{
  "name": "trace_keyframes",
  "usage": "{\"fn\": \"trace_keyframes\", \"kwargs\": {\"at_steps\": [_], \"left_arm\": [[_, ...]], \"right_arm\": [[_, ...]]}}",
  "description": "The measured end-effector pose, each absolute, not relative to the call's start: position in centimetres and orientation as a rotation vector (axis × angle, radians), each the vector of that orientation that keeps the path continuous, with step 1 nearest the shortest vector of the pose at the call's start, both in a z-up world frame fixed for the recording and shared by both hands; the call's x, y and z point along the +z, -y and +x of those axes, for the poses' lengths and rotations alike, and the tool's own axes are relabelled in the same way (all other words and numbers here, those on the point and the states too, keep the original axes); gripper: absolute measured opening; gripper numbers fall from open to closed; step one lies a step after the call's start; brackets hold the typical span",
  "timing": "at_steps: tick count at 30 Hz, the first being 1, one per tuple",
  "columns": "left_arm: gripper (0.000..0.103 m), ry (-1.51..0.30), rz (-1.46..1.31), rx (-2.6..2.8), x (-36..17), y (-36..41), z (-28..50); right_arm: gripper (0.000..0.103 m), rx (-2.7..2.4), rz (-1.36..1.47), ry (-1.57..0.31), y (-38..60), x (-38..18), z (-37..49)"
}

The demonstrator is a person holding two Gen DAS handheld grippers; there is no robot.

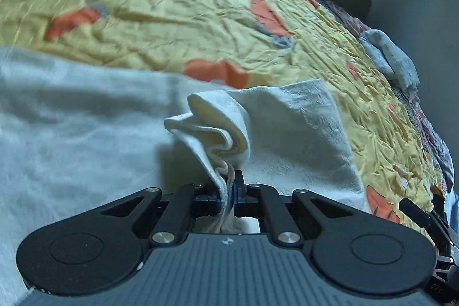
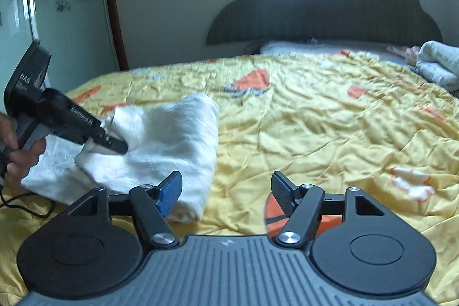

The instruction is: Fold towel

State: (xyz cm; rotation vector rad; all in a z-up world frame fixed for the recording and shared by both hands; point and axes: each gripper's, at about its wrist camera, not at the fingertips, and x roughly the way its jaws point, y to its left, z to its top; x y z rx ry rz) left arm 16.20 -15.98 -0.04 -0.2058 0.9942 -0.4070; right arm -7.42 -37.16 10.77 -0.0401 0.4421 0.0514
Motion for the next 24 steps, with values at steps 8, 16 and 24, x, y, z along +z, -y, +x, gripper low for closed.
{"fn": "trace_keyframes", "kwargs": {"at_steps": [8,16,24], "left_arm": [[0.008,-0.893,-0.248,-0.4,2.6,13.8,14.3],[0.008,-0.938,-0.272,-0.328,0.3,10.6,14.5],[0.008,-0.921,-0.244,-0.327,0.0,10.9,14.3]], "right_arm": [[0.068,0.111,-0.089,-0.464,34.4,11.0,-6.1],[0.068,0.188,-0.113,-0.489,31.4,11.1,-3.9],[0.074,0.289,0.004,-0.546,28.9,11.9,2.3]]}}
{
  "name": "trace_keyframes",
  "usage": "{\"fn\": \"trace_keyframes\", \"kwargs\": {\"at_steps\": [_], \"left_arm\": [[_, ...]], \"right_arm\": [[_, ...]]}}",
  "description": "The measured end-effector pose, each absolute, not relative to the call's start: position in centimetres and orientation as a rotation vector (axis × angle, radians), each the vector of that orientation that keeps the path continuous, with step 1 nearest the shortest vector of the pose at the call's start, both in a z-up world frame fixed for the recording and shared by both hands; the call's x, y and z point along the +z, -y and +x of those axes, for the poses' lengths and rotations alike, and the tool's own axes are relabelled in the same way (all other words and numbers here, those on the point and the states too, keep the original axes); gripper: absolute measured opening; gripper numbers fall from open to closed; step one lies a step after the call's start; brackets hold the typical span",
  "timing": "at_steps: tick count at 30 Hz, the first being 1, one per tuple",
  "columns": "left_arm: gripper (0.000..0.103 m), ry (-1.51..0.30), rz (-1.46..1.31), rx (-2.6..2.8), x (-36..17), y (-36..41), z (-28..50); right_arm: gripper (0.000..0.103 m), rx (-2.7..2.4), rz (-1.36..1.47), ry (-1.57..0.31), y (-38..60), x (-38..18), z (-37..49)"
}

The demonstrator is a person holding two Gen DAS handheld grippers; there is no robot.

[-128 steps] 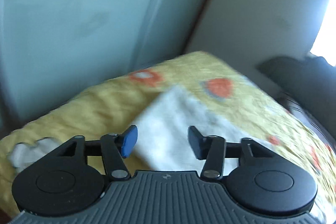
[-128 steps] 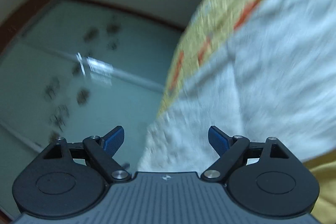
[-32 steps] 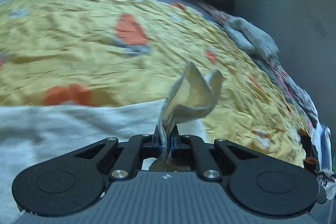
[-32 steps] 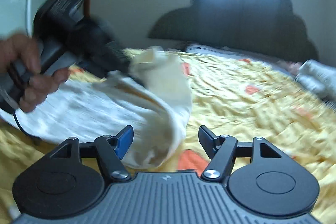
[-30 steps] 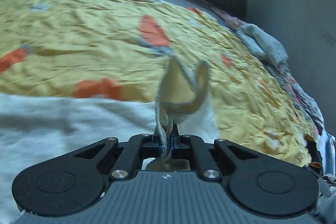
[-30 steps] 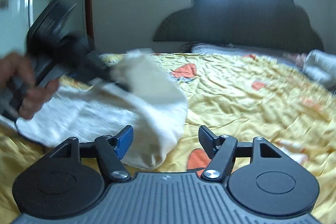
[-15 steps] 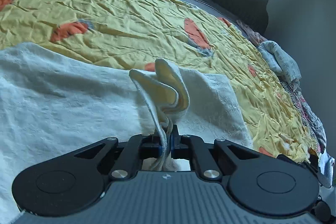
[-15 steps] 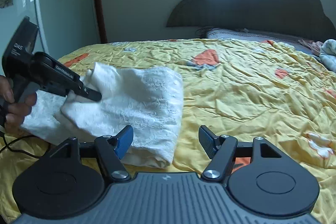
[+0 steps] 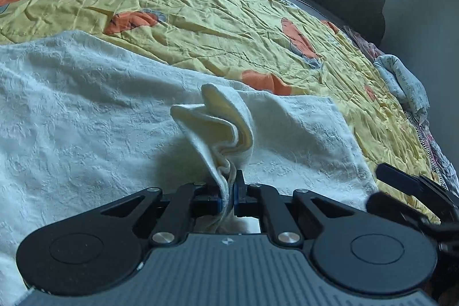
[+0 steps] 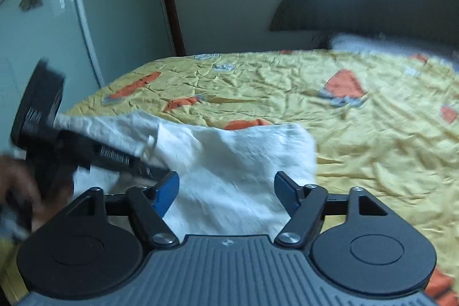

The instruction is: Fold towel

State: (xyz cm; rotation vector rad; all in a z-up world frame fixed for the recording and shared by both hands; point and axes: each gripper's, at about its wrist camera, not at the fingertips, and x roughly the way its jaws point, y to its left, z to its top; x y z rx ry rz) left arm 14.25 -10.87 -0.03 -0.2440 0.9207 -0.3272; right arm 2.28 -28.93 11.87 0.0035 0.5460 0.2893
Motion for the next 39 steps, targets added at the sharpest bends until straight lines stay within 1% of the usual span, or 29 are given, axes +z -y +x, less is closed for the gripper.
{"fn": "trace_keyframes", "kwargs": {"at_steps": [3,8,11,23,26,28,32,33,35,36,37,39], "left_arm": [[0.008,-0.923,-0.248,-0.327,0.1,10.5,14.1],[0.009,-0.922,-0.24,-0.329,0.1,9.7,13.7],[0.009,-0.903,-0.221,-0.328,-0.1,10.0,13.6],[0.008,-0.878,-0.225,-0.317,1.1,8.8,12.9],[0.009,-0.897,-0.226,-0.313,0.3,8.0,13.3],[0.009,-0.906,-0.259,-0.307,0.5,7.3,13.0],[0.009,-0.907,-0.251,-0.293,1.0,6.5,12.7],[0.021,-0.927,-0.259,-0.298,0.5,6.2,13.0],[0.019,-0.933,-0.3,-0.305,0.5,5.6,13.3],[0.026,-0.938,-0.324,-0.301,0.9,5.3,13.2],[0.028,-0.923,-0.337,-0.292,1.6,5.0,12.9],[0.028,-0.835,-0.315,-0.28,3.8,4.6,11.8]], "right_arm": [[0.074,0.32,0.057,-0.573,28.3,11.9,3.1],[0.074,0.317,0.002,-0.585,27.2,11.1,2.6],[0.074,0.285,0.034,-0.62,27.6,10.4,3.1],[0.074,0.301,0.094,-0.58,28.5,11.2,2.4],[0.077,0.301,0.102,-0.625,28.8,9.9,2.6],[0.077,0.287,0.117,-0.656,28.9,9.1,2.5],[0.077,0.357,0.153,-0.576,29.1,9.7,0.9],[0.079,0.368,0.149,-0.584,29.0,9.5,1.1],[0.081,0.352,0.129,-0.659,28.9,8.5,2.4],[0.081,0.337,0.137,-0.689,29.0,8.3,2.9],[0.081,0.343,0.162,-0.68,29.2,8.4,2.8],[0.081,0.382,0.222,-0.623,30.0,9.7,2.3]]}}
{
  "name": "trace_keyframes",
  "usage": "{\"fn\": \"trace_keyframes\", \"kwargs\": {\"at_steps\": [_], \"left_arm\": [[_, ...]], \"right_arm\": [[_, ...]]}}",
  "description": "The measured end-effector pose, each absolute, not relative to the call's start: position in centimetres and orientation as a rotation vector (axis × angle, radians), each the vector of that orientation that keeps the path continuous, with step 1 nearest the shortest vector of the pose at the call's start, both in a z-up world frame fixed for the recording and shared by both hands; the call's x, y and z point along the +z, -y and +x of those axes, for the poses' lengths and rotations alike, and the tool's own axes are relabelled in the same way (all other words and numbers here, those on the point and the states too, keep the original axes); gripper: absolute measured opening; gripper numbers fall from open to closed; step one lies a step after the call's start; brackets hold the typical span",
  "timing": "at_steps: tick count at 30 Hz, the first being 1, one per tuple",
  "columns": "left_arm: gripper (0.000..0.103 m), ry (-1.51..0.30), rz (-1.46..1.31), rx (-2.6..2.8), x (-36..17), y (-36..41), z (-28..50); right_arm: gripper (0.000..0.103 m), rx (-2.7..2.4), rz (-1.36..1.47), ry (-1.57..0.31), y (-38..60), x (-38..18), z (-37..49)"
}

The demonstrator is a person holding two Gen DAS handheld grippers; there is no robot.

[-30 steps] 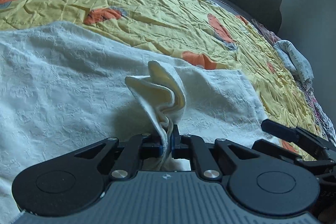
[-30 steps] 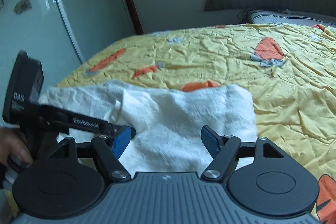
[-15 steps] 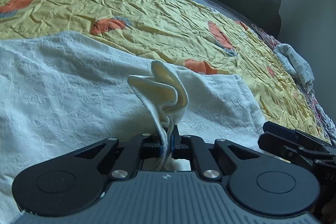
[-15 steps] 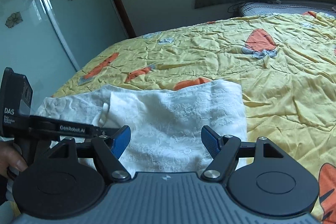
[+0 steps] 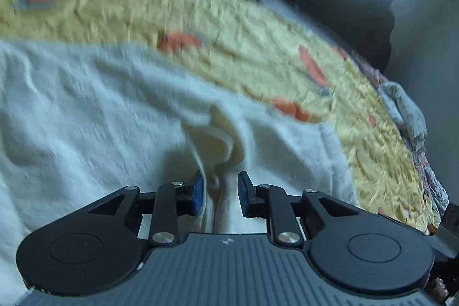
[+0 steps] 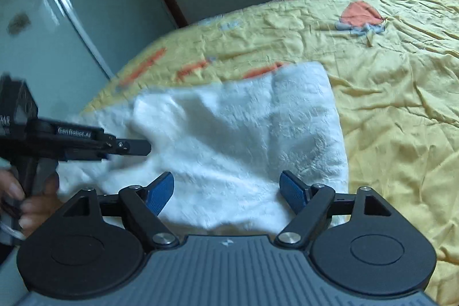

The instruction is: Fold towel

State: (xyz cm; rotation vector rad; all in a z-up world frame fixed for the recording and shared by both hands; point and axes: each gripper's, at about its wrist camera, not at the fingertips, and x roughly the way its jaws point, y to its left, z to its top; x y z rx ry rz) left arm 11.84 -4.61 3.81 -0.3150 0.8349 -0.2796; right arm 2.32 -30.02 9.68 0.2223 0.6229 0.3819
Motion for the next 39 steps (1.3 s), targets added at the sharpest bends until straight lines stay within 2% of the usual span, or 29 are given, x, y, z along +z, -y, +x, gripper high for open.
{"fn": "trace_keyframes", "kwargs": {"at_steps": [2,3,6,7,10,13,15,17,19,23,28,34,39], "left_arm": [[0.03,-0.752,-0.293,-0.289,6.2,4.5,10.8],[0.034,-0.705,-0.283,-0.292,7.1,4.8,10.4],[0.058,-0.59,-0.191,-0.351,8.4,7.4,9.9],[0.061,-0.576,-0.146,-0.366,7.9,8.9,10.1],[0.061,-0.619,-0.078,-0.352,5.4,11.4,11.9],[0.06,-0.714,-0.094,-0.306,2.4,11.6,14.2],[0.06,-0.785,-0.113,-0.313,0.5,10.9,15.4],[0.062,-0.752,-0.134,-0.347,0.2,10.1,15.2],[0.062,-0.747,-0.131,-0.355,0.2,10.0,14.9],[0.061,-0.726,-0.061,-0.352,0.4,10.9,14.6],[0.061,-0.692,-0.226,-0.323,2.5,7.3,10.2],[0.062,-0.778,-0.442,-0.225,1.8,2.7,5.9],[0.062,-0.828,-0.556,-0.232,1.2,1.8,5.9]], "right_arm": [[0.081,0.396,0.307,-0.559,31.3,11.2,2.5],[0.081,0.407,0.362,-0.544,32.1,11.8,3.1],[0.081,0.433,0.556,-0.548,34.5,12.9,6.6],[0.081,0.443,0.609,-0.57,35.0,12.9,8.4],[0.081,0.475,0.748,-0.692,35.5,11.9,13.3],[0.081,0.448,0.769,-0.782,35.0,10.1,16.3],[0.081,0.383,0.72,-0.796,34.9,9.1,17.1],[0.074,0.351,0.751,-0.757,35.9,7.8,17.2],[0.072,0.377,0.799,-0.723,36.6,6.8,16.9],[0.073,0.343,0.702,-0.704,35.9,8.4,15.2],[0.077,0.351,0.463,-0.503,36.1,12.2,4.6],[0.077,0.153,-0.087,-0.483,33.8,10.5,-5.5],[0.077,0.127,-0.257,-0.505,31.8,8.9,-5.7]]}}
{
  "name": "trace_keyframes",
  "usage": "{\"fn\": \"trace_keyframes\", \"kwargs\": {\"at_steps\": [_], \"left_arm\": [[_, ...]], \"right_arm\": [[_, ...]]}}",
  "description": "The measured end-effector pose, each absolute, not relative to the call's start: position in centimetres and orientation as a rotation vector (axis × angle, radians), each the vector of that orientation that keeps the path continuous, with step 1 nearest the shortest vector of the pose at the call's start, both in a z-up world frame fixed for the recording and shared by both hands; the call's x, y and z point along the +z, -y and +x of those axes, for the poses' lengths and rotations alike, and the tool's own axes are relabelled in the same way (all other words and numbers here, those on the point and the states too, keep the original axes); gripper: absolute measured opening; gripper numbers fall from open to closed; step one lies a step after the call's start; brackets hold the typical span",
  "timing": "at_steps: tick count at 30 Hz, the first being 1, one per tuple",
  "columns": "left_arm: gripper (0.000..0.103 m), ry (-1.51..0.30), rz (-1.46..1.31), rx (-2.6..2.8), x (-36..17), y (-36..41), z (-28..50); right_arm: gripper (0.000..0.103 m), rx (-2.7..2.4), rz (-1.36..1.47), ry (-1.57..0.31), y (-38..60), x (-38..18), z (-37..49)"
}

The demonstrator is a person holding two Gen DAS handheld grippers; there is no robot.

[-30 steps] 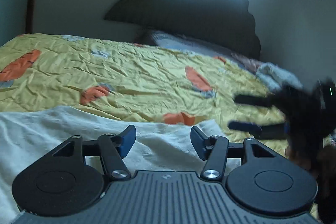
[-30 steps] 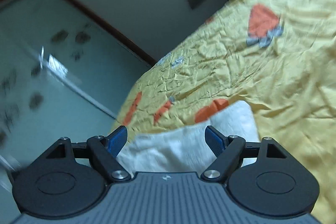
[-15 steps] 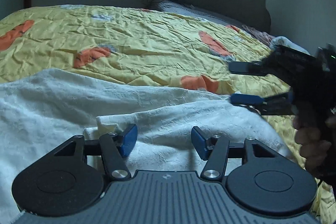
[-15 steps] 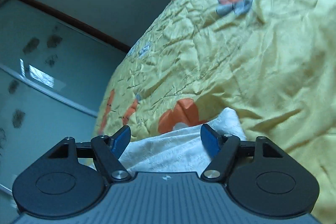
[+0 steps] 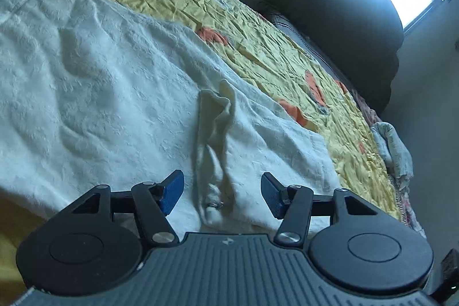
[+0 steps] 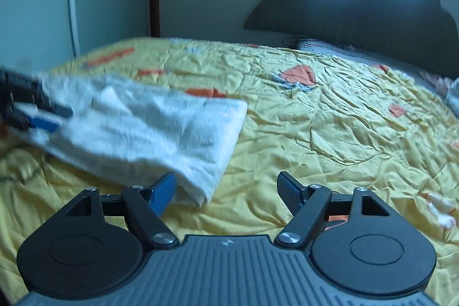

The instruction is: Fold towel

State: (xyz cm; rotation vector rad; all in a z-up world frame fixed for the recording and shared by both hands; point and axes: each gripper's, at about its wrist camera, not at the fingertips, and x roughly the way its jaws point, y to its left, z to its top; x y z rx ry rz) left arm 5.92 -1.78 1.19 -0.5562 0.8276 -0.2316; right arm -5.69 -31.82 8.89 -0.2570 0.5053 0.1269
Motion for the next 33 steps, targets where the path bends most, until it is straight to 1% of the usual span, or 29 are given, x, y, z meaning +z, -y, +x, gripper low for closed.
{"fn": "trace_keyframes", "kwargs": {"at_steps": [2,4,8,13,14,15,16,17,18,19,20,21,23,24,25,28,33], "left_arm": [[0.063,-0.862,-0.626,-0.263,1.0,1.8,6.4],[0.068,-0.869,-0.655,-0.268,1.0,1.8,6.6],[0.069,-0.885,-0.711,-0.27,0.6,1.4,6.8],[0.07,-0.92,-0.737,-0.287,0.6,1.6,7.5],[0.071,-0.927,-0.742,-0.294,0.7,1.7,7.6],[0.072,-0.931,-0.744,-0.299,0.9,1.8,7.8],[0.072,-0.937,-0.741,-0.299,0.9,1.8,8.0],[0.073,-0.946,-0.733,-0.292,0.7,1.9,8.2],[0.072,-0.961,-0.721,-0.275,0.5,2.0,8.4],[0.071,-0.969,-0.712,-0.269,0.3,2.1,8.5],[0.071,-0.966,-0.699,-0.274,0.3,2.2,8.5],[0.065,-0.964,-0.68,-0.27,0.3,2.3,8.5],[0.045,-0.967,-0.606,-0.236,0.4,2.7,8.4],[0.033,-0.973,-0.56,-0.22,0.3,3.0,8.5],[0.027,-0.973,-0.529,-0.224,0.3,3.0,8.6],[0.027,-0.983,-0.457,-0.236,0.6,3.3,8.7],[0.027,-0.996,-0.315,-0.252,1.3,4.2,9.4]], "right_arm": [[0.077,0.123,-0.317,-0.526,30.7,8.3,-5.0],[0.077,0.113,-0.396,-0.533,29.6,7.5,-4.9],[0.077,0.082,-0.463,-0.528,29.0,6.6,-4.6],[0.075,0.08,-0.469,-0.503,28.9,6.7,-4.0],[0.073,0.087,-0.477,-0.501,28.8,6.6,-4.0],[0.064,0.101,-0.479,-0.497,28.7,6.5,-4.0],[0.052,0.119,-0.48,-0.494,28.5,6.5,-4.1],[0.047,0.136,-0.483,-0.498,28.4,6.4,-4.1],[0.039,0.149,-0.488,-0.507,28.2,6.3,-4.0],[0.035,0.154,-0.491,-0.511,28.0,6.2,-4.0],[0.034,0.154,-0.496,-0.509,27.9,6.2,-4.0],[0.034,0.154,-0.501,-0.509,27.9,6.2,-4.0],[0.034,0.148,-0.512,-0.511,27.9,6.2,-3.9],[0.033,0.144,-0.526,-0.516,27.9,6.2,-3.9],[0.033,0.144,-0.543,-0.512,27.9,6.2,-3.9],[0.033,0.139,-0.618,-0.497,27.4,5.9,-4.2],[0.03,0.165,-0.941,-0.453,25.8,4.0,-5.5]]}}
